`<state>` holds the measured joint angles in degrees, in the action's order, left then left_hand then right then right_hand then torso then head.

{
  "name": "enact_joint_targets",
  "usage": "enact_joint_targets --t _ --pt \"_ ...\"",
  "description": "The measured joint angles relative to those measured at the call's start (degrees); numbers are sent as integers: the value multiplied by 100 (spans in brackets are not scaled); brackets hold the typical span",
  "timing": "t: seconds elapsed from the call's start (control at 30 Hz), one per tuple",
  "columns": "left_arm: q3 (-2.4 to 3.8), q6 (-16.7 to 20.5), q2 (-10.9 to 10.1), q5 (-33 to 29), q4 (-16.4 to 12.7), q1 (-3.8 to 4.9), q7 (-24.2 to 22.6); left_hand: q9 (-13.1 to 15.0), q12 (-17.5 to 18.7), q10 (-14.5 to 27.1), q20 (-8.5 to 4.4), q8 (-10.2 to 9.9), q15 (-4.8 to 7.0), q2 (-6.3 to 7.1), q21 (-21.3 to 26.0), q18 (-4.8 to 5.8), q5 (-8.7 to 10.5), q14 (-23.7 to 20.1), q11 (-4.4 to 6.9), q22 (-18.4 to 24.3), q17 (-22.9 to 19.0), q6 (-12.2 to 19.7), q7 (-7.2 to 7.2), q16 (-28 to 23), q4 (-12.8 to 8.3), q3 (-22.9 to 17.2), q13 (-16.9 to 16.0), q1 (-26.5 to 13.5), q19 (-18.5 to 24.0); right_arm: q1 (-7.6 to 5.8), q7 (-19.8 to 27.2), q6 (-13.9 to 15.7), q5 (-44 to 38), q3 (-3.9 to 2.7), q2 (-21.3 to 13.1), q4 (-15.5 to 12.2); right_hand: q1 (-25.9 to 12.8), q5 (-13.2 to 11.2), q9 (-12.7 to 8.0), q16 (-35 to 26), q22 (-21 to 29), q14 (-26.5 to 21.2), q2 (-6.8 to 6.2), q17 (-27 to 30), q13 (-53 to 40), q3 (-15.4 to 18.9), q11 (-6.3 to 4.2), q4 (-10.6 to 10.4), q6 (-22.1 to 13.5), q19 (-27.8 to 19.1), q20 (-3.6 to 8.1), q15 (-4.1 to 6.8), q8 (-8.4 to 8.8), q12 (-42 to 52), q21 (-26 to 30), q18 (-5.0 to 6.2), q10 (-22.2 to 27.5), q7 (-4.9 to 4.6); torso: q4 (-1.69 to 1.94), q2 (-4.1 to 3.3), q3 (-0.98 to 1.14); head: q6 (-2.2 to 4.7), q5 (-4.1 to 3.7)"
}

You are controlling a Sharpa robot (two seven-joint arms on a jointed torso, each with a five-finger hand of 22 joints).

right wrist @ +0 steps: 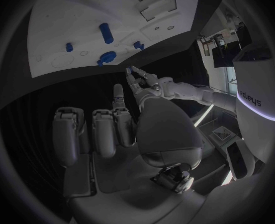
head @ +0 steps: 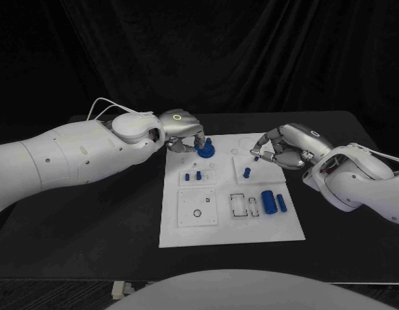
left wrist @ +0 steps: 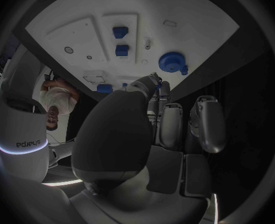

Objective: Assemble the parts on the task board

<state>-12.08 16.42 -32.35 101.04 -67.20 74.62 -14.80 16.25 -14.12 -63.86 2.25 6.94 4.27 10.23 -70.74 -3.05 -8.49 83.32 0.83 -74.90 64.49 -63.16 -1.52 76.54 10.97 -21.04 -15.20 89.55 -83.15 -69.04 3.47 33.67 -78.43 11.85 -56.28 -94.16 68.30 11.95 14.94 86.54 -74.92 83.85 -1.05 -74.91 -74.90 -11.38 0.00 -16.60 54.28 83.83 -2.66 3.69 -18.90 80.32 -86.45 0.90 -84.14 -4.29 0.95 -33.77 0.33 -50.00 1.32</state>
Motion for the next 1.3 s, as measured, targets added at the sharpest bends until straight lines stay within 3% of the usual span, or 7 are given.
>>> enact_joint_targets --t 0.2,0.5,0.87,1.03,1.3 --pt "-4 -12 -213 0 -154 97 -4 1 25 -36 0 -9 0 30 31 0 112 0 36 0 -22 0 0 -22 0 0 -2 -30 0 16 -9 -30 0 0 14 16 0 0 0 0 1 0 0 0 0 0 0 0 0 0 0 0 0 0 0 1 0 0 0 0 0 0 11" --pt "-7 -96 -245 1 -130 95 -13 1 28 -40 -21 -31 0 30 31 -1 241 0 40 0 -33 20 20 -22 25 -25 -2 -30 21 61 -14 -70 0 -2 49 33 0 0 0 0 1 0 0 0 -4 0 0 0 0 0 0 0 0 0 0 0 0 0 1 0 0 0 4" --pt "-7 -122 -164 1 -37 -56 -7 0 44 -58 -21 -73 22 30 90 -1 266 -22 23 0 -67 63 20 -45 41 -41 -10 -30 21 88 -15 -91 0 -1 41 48 0 0 -4 -23 2 0 0 0 -4 0 0 0 0 0 0 0 0 0 0 0 0 0 -1 -3 0 0 38" --pt "-9 -139 -136 1 15 -155 -5 0 44 -58 -21 -74 22 30 90 -1 266 -21 23 0 -77 63 20 -45 41 -41 -11 -29 21 90 -15 -93 0 0 33 48 0 0 -4 -23 2 0 0 0 -3 0 0 0 0 0 0 0 0 0 0 0 0 0 -1 -1 1 0 33" --pt "-9 -183 -86 2 94 -239 -1 0 44 -58 -21 -95 22 30 116 -1 238 -21 23 0 -88 84 -1 -46 41 -41 -11 -30 21 94 -16 -95 0 -2 48 49 13 21 -4 -23 2 0 9 0 -3 0 0 0 0 0 0 0 11 0 0 0 0 0 -1 -1 1 0 23"
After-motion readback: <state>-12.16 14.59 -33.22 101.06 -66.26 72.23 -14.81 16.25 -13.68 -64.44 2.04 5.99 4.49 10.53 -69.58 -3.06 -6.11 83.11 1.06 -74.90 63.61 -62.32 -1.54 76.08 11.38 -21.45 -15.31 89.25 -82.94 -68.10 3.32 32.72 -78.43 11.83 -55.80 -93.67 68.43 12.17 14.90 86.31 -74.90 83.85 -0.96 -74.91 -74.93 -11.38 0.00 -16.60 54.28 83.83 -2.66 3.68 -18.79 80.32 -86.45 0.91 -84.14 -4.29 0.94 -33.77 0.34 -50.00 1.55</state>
